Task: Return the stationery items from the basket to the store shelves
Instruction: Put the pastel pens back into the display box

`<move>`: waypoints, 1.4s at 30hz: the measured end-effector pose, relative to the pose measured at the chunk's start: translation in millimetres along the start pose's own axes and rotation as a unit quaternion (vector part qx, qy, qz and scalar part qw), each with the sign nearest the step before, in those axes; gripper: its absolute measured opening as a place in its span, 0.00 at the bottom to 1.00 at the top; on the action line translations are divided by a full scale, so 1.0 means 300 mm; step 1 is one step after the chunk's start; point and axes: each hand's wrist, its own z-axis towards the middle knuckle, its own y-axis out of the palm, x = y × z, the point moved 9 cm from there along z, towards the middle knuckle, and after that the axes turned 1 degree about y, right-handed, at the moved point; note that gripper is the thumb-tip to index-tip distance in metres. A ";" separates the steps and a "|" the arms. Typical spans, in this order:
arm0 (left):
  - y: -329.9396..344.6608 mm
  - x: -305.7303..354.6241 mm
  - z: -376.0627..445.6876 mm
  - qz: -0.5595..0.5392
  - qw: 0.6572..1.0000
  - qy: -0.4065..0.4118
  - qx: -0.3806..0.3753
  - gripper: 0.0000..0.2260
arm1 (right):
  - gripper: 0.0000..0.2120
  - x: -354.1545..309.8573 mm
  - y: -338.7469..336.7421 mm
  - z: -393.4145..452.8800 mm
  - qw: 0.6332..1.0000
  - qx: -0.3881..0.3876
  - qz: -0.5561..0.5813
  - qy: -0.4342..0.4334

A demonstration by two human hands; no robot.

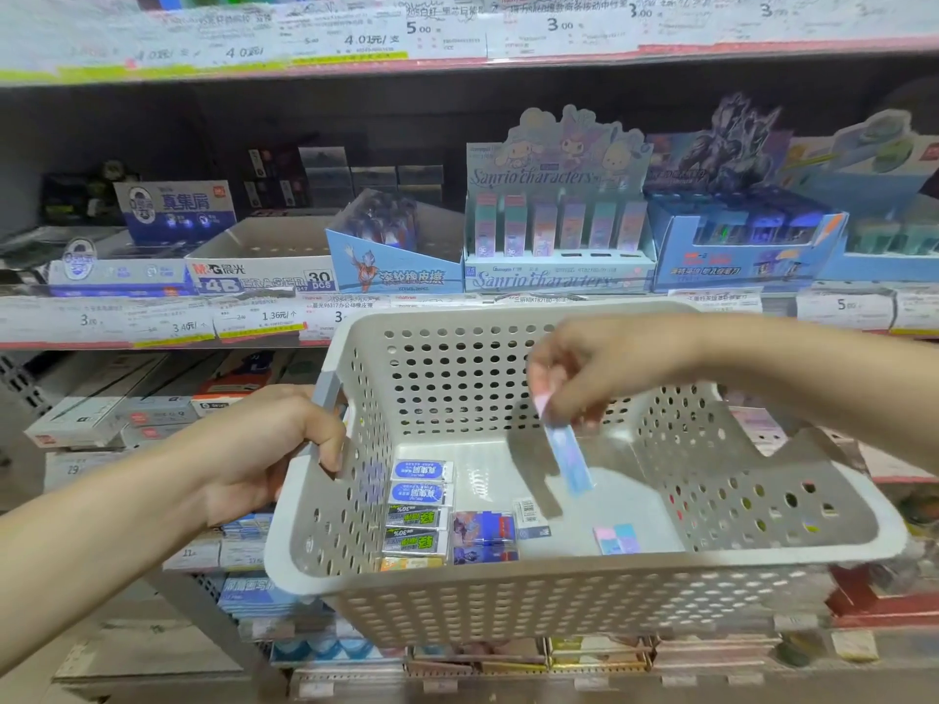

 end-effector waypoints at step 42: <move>0.007 0.017 -0.008 0.012 1.000 -0.012 0.011 0.31 | 0.30 -0.022 -0.441 -0.101 0.814 0.481 -0.285 -0.155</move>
